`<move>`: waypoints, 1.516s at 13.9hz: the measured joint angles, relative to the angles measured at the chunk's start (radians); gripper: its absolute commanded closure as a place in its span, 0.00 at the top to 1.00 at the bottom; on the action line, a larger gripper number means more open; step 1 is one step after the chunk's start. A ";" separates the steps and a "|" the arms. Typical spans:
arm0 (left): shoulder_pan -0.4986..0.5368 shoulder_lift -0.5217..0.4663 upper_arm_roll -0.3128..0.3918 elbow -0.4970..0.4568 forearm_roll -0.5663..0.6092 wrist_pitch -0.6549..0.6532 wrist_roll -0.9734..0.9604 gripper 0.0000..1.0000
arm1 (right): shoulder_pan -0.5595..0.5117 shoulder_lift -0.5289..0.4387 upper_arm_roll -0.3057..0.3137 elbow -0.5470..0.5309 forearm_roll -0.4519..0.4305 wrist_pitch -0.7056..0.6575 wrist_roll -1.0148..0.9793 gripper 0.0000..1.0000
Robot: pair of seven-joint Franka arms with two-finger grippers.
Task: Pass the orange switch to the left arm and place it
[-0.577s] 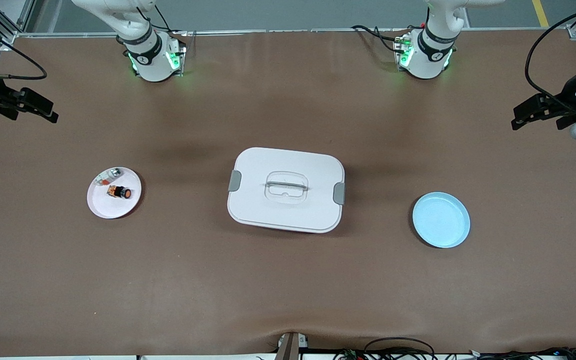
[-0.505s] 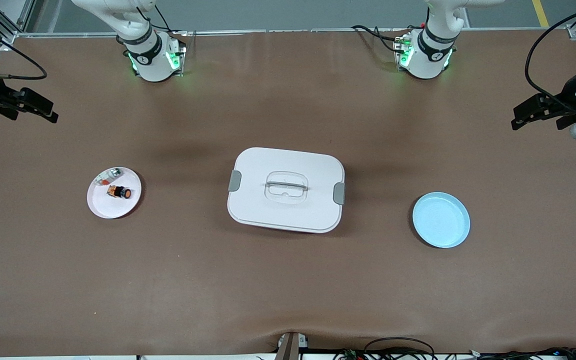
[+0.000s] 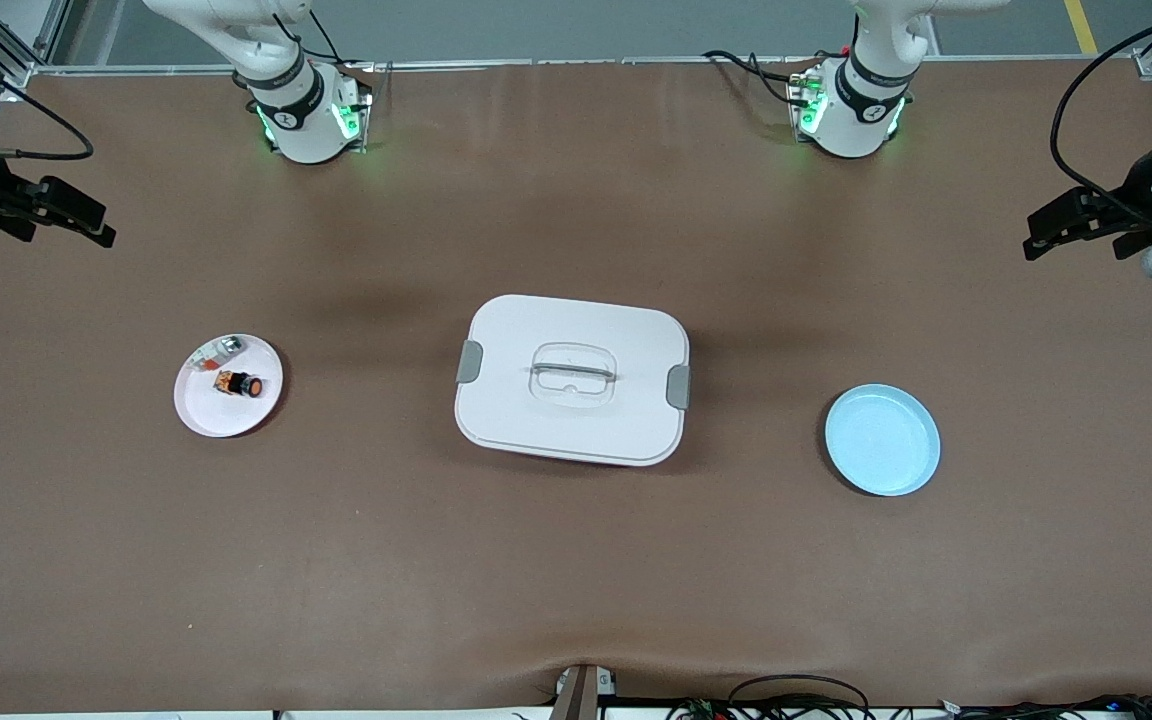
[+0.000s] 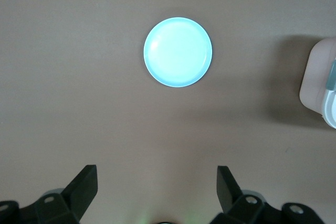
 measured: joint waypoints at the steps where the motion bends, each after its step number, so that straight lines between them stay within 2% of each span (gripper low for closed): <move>1: -0.001 0.000 0.000 0.000 0.000 0.000 0.000 1.00 | 0.000 0.000 0.000 0.000 0.000 0.000 0.000 1.00; 14: -0.003 0.000 0.000 0.001 0.000 0.000 0.000 1.00 | -0.027 0.023 -0.005 0.007 -0.001 0.002 0.001 1.00; 21: -0.004 0.000 -0.002 0.003 0.000 0.000 0.000 1.00 | -0.013 0.159 0.007 0.037 -0.001 0.019 -0.002 1.00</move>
